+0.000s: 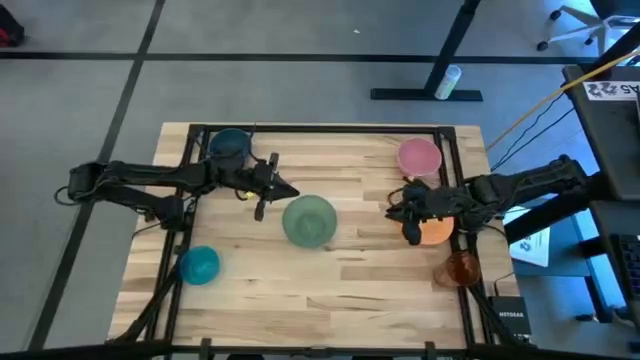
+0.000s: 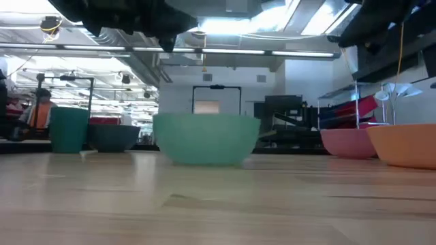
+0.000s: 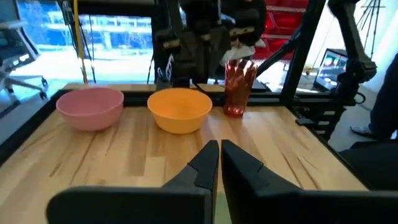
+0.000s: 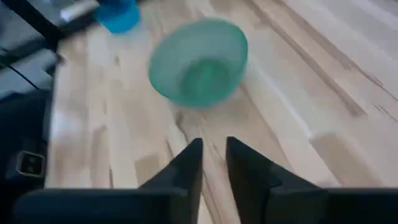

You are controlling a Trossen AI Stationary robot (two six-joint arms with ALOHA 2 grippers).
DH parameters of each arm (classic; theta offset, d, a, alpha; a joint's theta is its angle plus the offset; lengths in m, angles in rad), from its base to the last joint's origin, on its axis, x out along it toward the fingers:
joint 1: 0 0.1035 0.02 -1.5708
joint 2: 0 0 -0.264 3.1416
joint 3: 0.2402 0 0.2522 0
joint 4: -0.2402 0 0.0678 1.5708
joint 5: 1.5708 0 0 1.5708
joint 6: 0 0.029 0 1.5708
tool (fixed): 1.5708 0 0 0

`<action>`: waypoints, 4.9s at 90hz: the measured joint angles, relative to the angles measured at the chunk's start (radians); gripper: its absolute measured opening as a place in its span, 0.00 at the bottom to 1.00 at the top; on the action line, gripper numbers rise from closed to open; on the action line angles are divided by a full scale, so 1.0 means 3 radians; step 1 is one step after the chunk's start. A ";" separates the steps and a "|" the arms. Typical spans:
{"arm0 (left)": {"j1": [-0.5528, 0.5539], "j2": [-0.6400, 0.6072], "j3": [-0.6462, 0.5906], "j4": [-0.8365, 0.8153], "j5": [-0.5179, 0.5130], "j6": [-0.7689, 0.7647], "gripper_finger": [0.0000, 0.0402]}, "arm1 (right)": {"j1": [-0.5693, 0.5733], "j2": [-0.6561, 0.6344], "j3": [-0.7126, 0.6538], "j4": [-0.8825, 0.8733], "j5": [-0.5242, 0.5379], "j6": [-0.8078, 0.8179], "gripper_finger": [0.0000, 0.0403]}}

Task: Nest bowls inside each other
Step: Stack the orange bowl on top of the green bowl

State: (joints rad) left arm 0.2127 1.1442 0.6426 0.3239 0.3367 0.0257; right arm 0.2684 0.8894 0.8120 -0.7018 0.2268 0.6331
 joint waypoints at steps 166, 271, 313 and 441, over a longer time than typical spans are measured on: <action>-0.0001 -0.0150 0.0001 -0.0424 -0.0114 0.0172 0.00 | -0.0001 0.1161 0.0345 -0.1333 -0.0749 0.1217 0.42; -0.0001 -0.0149 0.0001 -0.0532 -0.0186 0.0027 0.00 | -0.0001 0.1436 -0.0201 -0.0895 -0.0495 0.1388 0.38; -0.0008 -0.0149 0.0001 -0.0519 -0.0187 0.0015 0.00 | -0.0001 0.1434 -0.0201 -0.0902 -0.0444 0.1352 0.02; -0.0042 -0.1438 -0.1257 0.0204 -0.0529 -0.0393 0.00 | -0.0818 0.2593 0.2315 -0.0991 -0.0562 -0.0816 0.00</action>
State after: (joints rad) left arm 0.2001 0.7130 0.2656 0.3850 0.1778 -0.0922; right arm 0.0228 1.6674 1.5065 -0.9991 0.0581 0.3883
